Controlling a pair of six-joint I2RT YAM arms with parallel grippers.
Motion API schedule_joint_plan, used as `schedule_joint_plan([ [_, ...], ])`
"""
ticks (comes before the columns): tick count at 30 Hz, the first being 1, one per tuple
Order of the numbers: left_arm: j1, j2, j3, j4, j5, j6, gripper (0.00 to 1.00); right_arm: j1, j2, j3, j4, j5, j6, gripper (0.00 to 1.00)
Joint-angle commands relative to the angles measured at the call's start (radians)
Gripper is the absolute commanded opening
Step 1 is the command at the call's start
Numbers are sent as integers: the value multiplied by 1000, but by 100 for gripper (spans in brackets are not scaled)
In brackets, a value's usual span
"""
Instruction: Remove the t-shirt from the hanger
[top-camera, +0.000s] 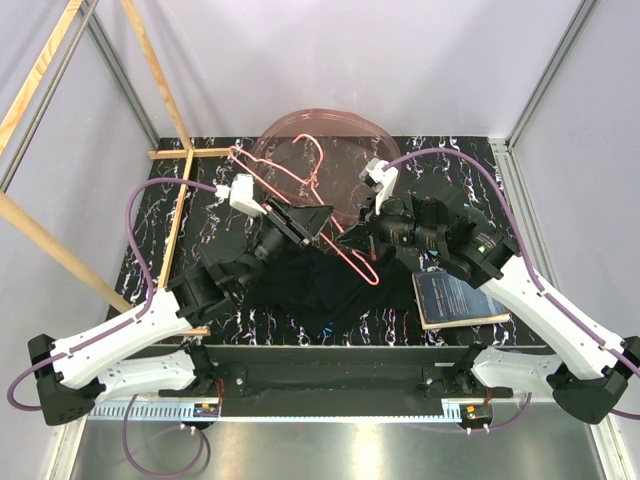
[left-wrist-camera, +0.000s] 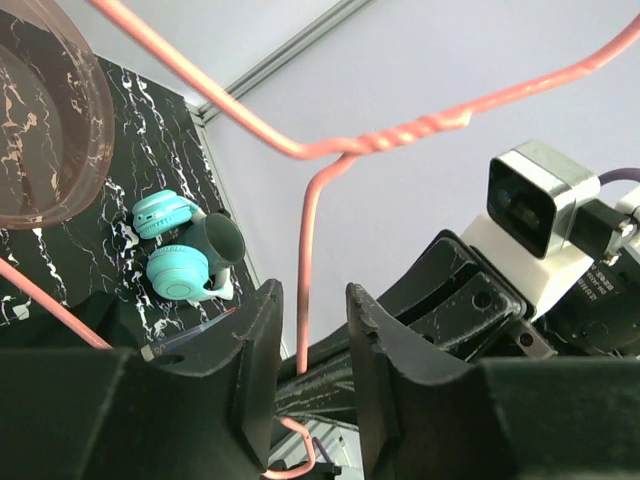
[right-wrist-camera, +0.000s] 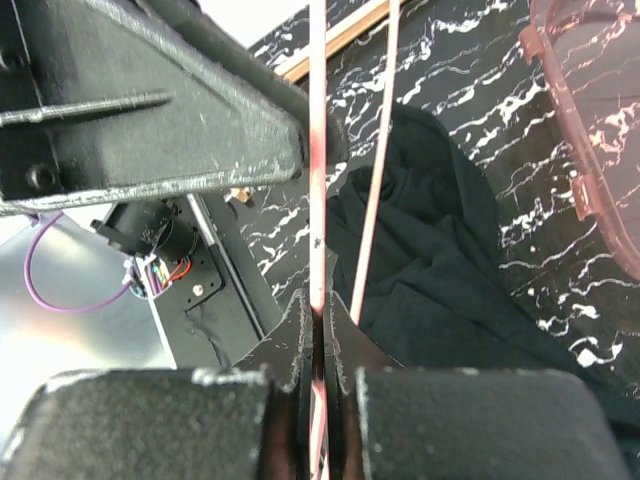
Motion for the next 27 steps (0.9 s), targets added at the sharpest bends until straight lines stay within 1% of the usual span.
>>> schedule_joint_plan([
  [1, 0, 10, 5, 63, -36, -12, 37, 4, -17, 30, 5, -22, -16, 0],
  [4, 0, 12, 2, 53, -42, -22, 42, 4, -18, 36, 7, -27, -11, 0],
  [6, 0, 15, -1, 58, -44, -27, 40, 4, -20, 42, 10, -43, 1, 0],
  [9, 0, 33, 3, 75, -47, -30, 33, 4, -12, 47, 8, -79, 10, 0],
  [12, 0, 64, 18, 105, -47, -30, 27, 4, -12, 47, 8, -91, 21, 0],
  [13, 0, 71, 23, 112, -45, -32, 22, 4, -14, 48, 8, -91, 24, 0],
  [15, 0, 85, 32, 113, -56, -39, 16, 4, -18, 47, 8, -82, 36, 0],
  [16, 0, 98, 34, 122, -64, -42, 5, 4, -20, 47, 7, -77, 41, 0],
  [17, 0, 102, 35, 127, -73, -49, 0, 4, -20, 48, 4, -71, 47, 0],
  [18, -2, 105, 42, 127, -112, -52, 0, 4, -20, 51, -13, -54, 70, 1],
  [19, 0, 119, 42, 157, -122, -46, 0, 4, -18, 62, -24, 3, 87, 25],
  [20, 0, 125, 42, 171, -140, -29, 0, 4, -17, 68, -39, 40, 104, 41],
  [22, 0, 141, 63, 170, -218, -27, 0, 4, -20, 80, -90, 141, 156, 64],
  [23, 0, 156, 72, 168, -246, -30, 0, 4, -28, 80, -105, 171, 167, 82],
  [24, 0, 160, 75, 199, -292, -29, 0, 4, -44, 82, -129, 189, 172, 90],
  [25, 3, 162, 75, 216, -301, -29, 0, 4, -58, 68, -134, 217, 167, 95],
  [26, 6, 168, 91, 225, -309, -30, 0, 4, -84, 57, -137, 226, 144, 100],
  [27, 9, 171, 106, 202, -309, -39, 0, 4, -100, 48, -137, 233, 129, 100],
])
